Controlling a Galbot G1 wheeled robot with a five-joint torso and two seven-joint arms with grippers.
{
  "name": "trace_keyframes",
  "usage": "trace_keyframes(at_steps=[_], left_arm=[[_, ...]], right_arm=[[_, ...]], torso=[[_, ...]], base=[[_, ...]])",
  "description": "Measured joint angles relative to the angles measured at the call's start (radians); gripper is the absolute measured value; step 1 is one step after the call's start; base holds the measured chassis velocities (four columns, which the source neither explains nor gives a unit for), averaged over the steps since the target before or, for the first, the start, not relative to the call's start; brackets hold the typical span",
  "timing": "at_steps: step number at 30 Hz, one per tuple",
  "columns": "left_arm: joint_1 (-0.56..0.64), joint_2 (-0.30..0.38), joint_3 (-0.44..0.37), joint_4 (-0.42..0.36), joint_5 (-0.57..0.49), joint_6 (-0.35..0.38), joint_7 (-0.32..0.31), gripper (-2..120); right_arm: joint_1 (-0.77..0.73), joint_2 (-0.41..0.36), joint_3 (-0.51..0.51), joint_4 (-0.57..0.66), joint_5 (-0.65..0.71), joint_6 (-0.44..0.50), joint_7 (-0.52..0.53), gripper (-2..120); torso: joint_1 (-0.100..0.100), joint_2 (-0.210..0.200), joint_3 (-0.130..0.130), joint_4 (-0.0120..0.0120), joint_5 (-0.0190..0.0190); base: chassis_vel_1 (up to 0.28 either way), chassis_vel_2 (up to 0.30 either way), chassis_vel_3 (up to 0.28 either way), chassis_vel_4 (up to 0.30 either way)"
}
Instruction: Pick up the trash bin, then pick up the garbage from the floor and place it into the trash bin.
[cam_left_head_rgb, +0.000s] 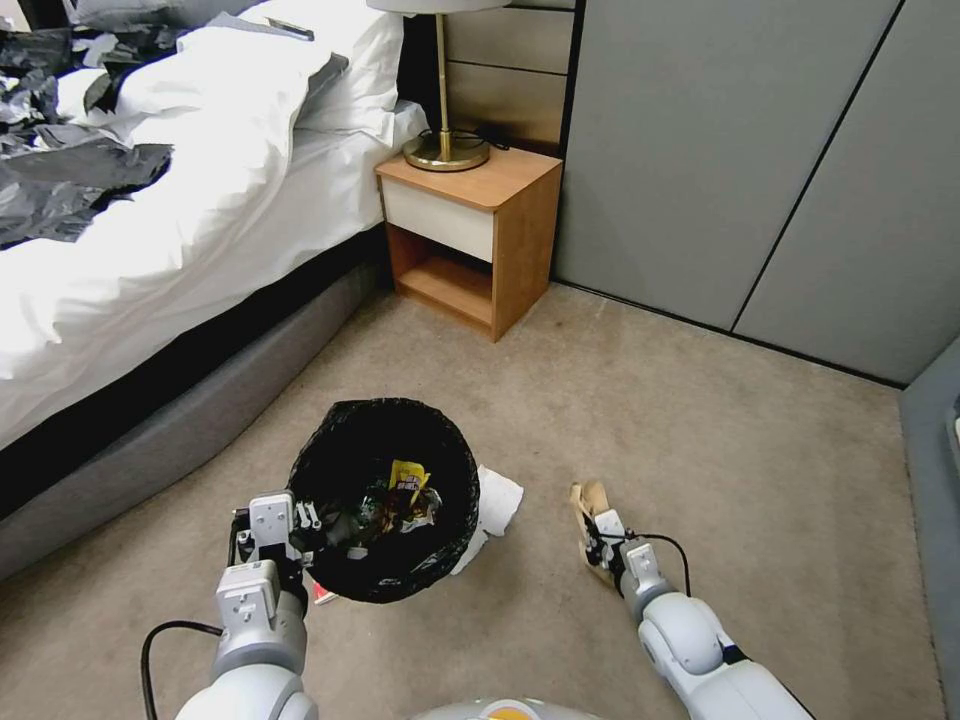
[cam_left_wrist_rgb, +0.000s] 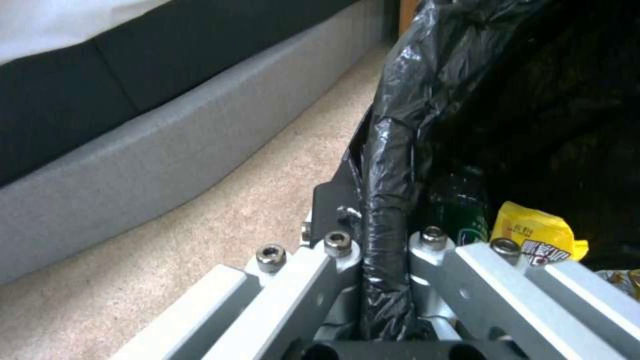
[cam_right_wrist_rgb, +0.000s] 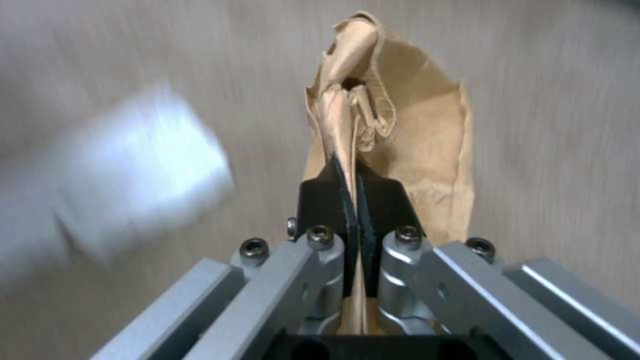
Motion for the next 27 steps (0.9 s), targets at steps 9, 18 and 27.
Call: trace_keyframes(at_steps=[9,18,27], left_arm=[[-0.003,-0.001,0.012,0.014,0.01,0.005,0.0,0],[-0.006,-0.01,0.025,0.022,0.023,0.005,0.0,0],[0.002,-0.015,0.036,0.022,0.035,0.003,0.0,0]], right_arm=[[0.056,-0.035,0.002,0.482,0.138,0.355,-0.258,0],[-0.028,-0.101,-0.101,0.646,0.146,0.409,-0.341,0],[-0.037,-0.115,-0.217,0.577,0.088,0.424,-0.361,0]], torso=[[0.0,0.0,0.0,0.0002,0.0],[0.0,0.0,0.0,0.0,0.0001],[0.0,0.0,0.0,0.0001,0.0]], base=[[0.0,0.0,0.0,0.0],[0.0,0.0,0.0,0.0],[0.0,0.0,0.0,0.0]])
